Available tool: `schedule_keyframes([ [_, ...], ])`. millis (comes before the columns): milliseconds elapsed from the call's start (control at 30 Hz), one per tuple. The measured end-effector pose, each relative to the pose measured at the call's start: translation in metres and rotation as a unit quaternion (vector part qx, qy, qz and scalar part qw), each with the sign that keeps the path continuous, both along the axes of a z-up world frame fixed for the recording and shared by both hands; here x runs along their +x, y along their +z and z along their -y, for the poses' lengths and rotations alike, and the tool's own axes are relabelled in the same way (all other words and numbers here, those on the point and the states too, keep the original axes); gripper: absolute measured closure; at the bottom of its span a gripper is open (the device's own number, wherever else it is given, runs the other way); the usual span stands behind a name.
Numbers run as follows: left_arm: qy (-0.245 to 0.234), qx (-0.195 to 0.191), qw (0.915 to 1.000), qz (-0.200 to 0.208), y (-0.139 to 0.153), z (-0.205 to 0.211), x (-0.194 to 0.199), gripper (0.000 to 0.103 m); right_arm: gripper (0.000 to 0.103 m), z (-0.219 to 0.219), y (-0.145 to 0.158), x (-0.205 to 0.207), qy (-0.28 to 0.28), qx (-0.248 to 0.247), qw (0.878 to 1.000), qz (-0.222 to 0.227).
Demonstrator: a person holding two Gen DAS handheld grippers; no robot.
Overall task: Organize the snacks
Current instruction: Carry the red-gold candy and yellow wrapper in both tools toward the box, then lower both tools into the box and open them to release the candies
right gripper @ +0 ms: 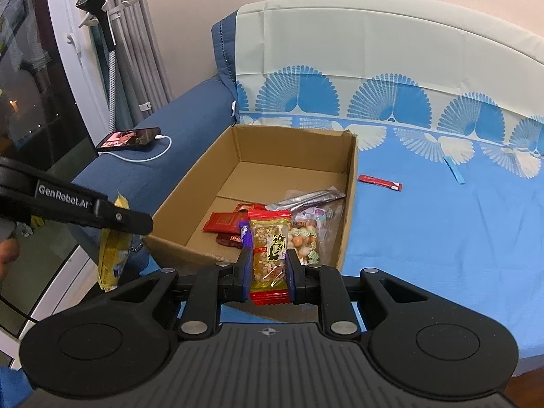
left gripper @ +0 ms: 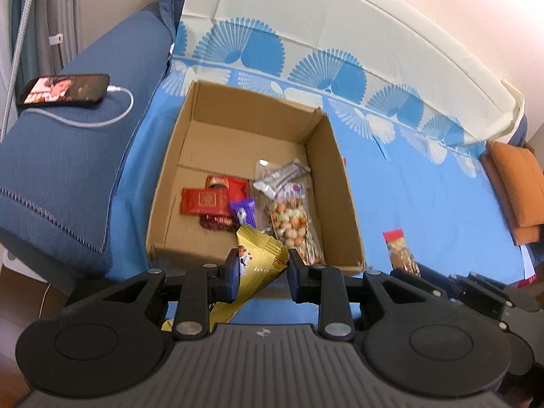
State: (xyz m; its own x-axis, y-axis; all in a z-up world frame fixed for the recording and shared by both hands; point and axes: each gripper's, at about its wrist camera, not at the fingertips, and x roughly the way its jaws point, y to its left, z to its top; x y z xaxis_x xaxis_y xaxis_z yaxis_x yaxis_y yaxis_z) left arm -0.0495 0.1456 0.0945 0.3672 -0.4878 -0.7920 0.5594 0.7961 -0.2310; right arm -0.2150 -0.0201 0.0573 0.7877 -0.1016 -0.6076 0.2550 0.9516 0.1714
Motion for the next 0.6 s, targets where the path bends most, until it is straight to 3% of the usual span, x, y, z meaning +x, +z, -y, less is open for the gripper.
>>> schedule_keyframes([
  [333, 0.007, -0.001, 0.9996, 0.026, 0.009, 0.027, 0.044, 0.072, 0.081, 0.015, 0.000, 0.037, 0.007, -0.003, 1.000, -0.002],
  [600, 0.006, 0.015, 0.9995, 0.026, -0.002, 0.050, 0.079, 0.072, 0.081, 0.031, -0.007, 0.076, 0.012, 0.007, 1.000, -0.009],
])
